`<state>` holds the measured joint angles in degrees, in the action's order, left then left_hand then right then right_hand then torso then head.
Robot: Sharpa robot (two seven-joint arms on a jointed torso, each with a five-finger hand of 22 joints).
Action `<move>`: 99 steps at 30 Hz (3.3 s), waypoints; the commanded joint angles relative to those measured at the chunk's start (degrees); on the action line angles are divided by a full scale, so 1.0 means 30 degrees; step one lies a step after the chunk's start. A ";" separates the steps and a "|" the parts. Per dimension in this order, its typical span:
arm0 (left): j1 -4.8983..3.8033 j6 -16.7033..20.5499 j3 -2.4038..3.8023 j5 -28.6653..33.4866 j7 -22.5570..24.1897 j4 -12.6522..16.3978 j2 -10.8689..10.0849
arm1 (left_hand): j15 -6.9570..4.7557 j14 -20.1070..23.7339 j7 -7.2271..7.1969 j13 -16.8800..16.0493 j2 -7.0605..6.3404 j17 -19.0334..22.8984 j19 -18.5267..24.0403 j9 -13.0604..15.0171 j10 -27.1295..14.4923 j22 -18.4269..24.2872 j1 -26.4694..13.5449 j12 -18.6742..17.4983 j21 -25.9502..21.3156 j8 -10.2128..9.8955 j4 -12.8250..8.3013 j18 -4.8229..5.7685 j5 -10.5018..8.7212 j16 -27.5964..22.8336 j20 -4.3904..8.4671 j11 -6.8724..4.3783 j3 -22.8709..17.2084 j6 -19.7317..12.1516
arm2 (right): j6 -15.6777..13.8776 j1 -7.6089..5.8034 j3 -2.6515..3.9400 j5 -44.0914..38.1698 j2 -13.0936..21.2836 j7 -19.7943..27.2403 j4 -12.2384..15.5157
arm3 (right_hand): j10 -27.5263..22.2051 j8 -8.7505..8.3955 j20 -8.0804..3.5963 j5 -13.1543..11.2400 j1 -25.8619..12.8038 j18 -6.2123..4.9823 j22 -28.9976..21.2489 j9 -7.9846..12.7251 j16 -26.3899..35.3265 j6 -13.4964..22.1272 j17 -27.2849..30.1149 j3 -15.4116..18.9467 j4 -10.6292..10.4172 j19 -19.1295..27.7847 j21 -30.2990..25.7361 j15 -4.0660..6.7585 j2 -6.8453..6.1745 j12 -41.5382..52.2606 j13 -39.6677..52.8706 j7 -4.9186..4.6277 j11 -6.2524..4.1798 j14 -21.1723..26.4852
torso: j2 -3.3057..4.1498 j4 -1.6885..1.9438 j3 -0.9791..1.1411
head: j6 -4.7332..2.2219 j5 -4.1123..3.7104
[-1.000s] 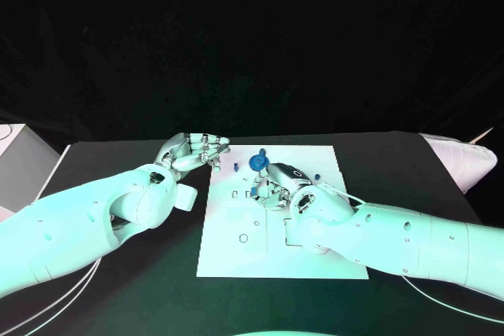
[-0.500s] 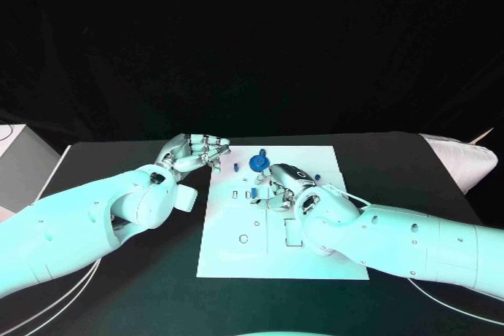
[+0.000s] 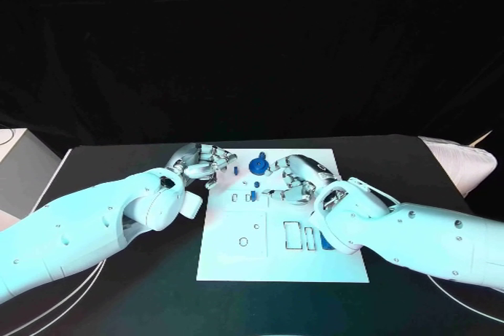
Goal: Assemble the parts on the task board
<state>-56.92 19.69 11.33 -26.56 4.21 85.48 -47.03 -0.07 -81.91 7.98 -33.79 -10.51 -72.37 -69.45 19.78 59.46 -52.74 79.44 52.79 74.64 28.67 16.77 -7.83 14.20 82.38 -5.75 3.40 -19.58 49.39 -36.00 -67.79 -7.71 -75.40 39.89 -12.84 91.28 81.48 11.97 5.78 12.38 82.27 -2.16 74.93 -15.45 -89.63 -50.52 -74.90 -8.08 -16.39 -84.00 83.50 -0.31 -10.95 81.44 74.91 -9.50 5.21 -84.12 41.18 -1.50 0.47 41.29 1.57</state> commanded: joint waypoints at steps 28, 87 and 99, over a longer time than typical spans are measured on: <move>-0.4333 -0.9949 -0.2224 -0.7312 -1.3077 -0.4330 0.4894 | -0.0350 -0.2673 -0.0392 -0.8437 0.0104 -0.5811 -0.3334 0.2415 0.4116 -0.5599 -0.5201 0.6884 0.2757 0.2450 0.0041 0.1241 -0.0107 0.2519 0.0391 -0.0313 -0.0356 -0.0967 | 0.1788 -0.3126 0.0396 0.8902 0.1548 0.3579 -0.3330 | -0.0283 0.0205 0.0035 0.1075 0.0299 0.0030 0.2638 0.0074 -0.0117 0.0039 -0.5020 -0.0712 0.0029 -0.0964 -0.0386 0.0028 -0.0071 -0.0227 0.2329 -0.0020 -0.0169 -0.1956 | -0.0567 -0.0172 0.0278 | 0.0360 0.0231; -0.4909 -1.2464 -0.3001 -0.8754 -1.3382 -0.6263 0.6777 | -0.0760 -0.2558 -0.0945 -0.7682 0.0658 -0.5537 -0.3271 0.5988 0.3550 -0.5677 -0.5496 0.6376 0.2752 0.4345 -0.0006 0.1251 0.0093 0.2409 0.0759 -0.0790 0.0475 -0.1264 | 0.2174 -0.3152 0.0399 0.8187 0.1122 0.2821 -0.4154 | -0.0213 0.0222 0.0055 0.1366 0.0125 0.0035 0.2654 0.0107 -0.0112 0.0134 -0.5008 -0.0778 -0.0027 -0.0965 -0.0381 0.0001 -0.0140 -0.0151 0.2385 -0.0048 -0.0144 -0.1953 | -0.0523 -0.0031 0.0247 | 0.0828 -0.0429; -0.4862 -1.2489 -0.3027 -0.8564 -1.3372 -0.6546 0.6923 | -0.0749 -0.2543 -0.0937 -0.7612 0.0698 -0.5504 -0.3246 0.6138 0.3485 -0.5653 -0.5313 0.6333 0.2739 0.4335 -0.0011 0.1245 0.0107 0.2395 0.0747 -0.0781 0.0396 -0.1313 | 0.2195 -0.3149 0.0399 0.8181 0.1099 0.2826 -0.4143 | -0.0213 0.0222 0.0055 0.1366 0.0125 0.0035 0.2654 0.0107 -0.0112 0.0134 -0.5008 -0.0778 -0.0027 -0.0965 -0.0381 0.0001 -0.0140 -0.0151 0.2385 -0.0048 -0.0144 -0.1953 | -0.0536 -0.0011 0.0254 | 0.1005 -0.0396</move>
<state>-71.52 -16.81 2.24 -53.06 -36.00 65.86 -26.43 -2.03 -83.93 5.12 -56.68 -8.53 -74.91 -79.23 38.15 70.33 -69.70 62.96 72.04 82.82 41.58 16.83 -4.34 14.15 89.75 -3.68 1.13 -18.03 45.98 -30.20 -77.23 -6.54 -50.19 43.25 -4.55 78.81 80.95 12.39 5.76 16.19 82.66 -2.16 74.92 -15.21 -89.63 -50.57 -74.94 -10.06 -16.61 -84.00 82.63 -0.31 -11.04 81.07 74.91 -9.61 4.71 -84.12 39.59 -1.57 1.23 44.20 0.44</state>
